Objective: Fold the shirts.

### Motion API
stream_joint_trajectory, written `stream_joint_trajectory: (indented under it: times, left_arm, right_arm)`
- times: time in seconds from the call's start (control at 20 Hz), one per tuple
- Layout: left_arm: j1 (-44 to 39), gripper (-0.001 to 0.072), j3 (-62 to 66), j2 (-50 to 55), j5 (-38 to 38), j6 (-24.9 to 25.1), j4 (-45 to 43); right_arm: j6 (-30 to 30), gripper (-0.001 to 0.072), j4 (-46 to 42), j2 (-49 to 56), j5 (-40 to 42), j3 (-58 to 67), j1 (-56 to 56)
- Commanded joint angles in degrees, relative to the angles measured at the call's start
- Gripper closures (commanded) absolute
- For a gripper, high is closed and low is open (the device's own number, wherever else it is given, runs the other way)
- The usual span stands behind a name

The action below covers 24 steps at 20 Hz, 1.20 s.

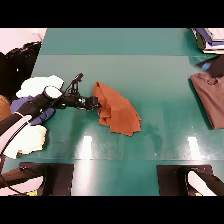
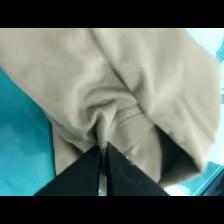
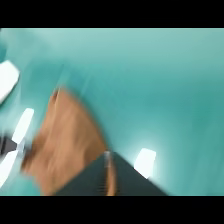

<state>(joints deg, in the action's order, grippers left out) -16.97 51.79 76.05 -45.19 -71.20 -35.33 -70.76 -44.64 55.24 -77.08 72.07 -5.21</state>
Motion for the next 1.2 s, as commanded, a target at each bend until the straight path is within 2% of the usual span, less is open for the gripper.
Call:
stream_joint_trajectory:
  times: [0.0, 0.15, 0.25, 0.4, 0.6, 0.65, 0.7, 0.75, 0.8, 0.85, 0.95, 1.15]
  left_arm:
    - [0.3, 0.0681, 5.4, -1.7, -2.9, -0.7, -9.0]
    - [0.3, 0.0681, 8.3, -4.2, -4.3, -1.0, -14.2]
    - [0.3, 0.0680, 8.4, -4.5, -5.3, -1.0, -14.9]
    - [0.3, 0.0680, 8.4, -4.5, -8.4, -1.0, -15.8]
    - [0.3, 0.0680, 8.4, -4.5, -9.9, -1.0, -16.2]
    - [0.3, 0.0680, 8.4, -4.5, -9.9, -1.0, -16.2]
    - [0.3, 0.0680, 8.4, -4.5, -9.9, -1.0, -16.2]
    - [0.3, 0.0680, 8.4, -4.5, -10.0, -1.0, -16.3]
    - [0.3, 0.0679, 8.4, -4.5, -10.1, -1.0, -16.5]
    - [0.3, 0.0680, 8.4, -4.6, -10.6, -1.0, -17.3]
    - [0.3, 0.0680, 9.6, -5.5, -12.5, -1.0, -22.7]
    - [5.1, 0.0680, 19.4, -11.2, -18.5, -2.2, -33.6]
  right_arm:
    - [-0.2, 0.0224, 0.0, 0.0, -3.3, -14.3, 6.4]
    - [-0.1, 0.0231, 0.1, 3.4, 5.2, -31.3, 18.5]
    - [-0.1, 0.0231, 0.1, 8.2, 12.2, -36.9, 26.1]
    - [0.0, 0.0231, 0.2, 14.7, 20.0, -36.7, 31.2]
    - [1.4, 0.0232, 0.2, 20.3, 19.5, -30.8, 31.3]
    - [1.4, 0.0280, 0.2, 21.6, 19.6, -29.7, 32.0]
    - [1.4, 0.0282, 0.2, 22.5, 19.7, -28.8, 33.0]
    - [2.0, 0.0330, 0.1, 23.3, 19.9, -27.8, 34.1]
    - [3.2, 0.0543, 0.0, 23.6, 19.9, -26.6, 34.6]
    - [3.5, 0.0690, -0.1, 23.5, 19.8, -25.4, 34.6]
    - [3.5, 0.0694, -2.1, 21.7, 18.0, -22.5, 32.9]
    - [-1.3, 0.0695, -14.3, 12.8, 10.0, -12.8, 23.7]
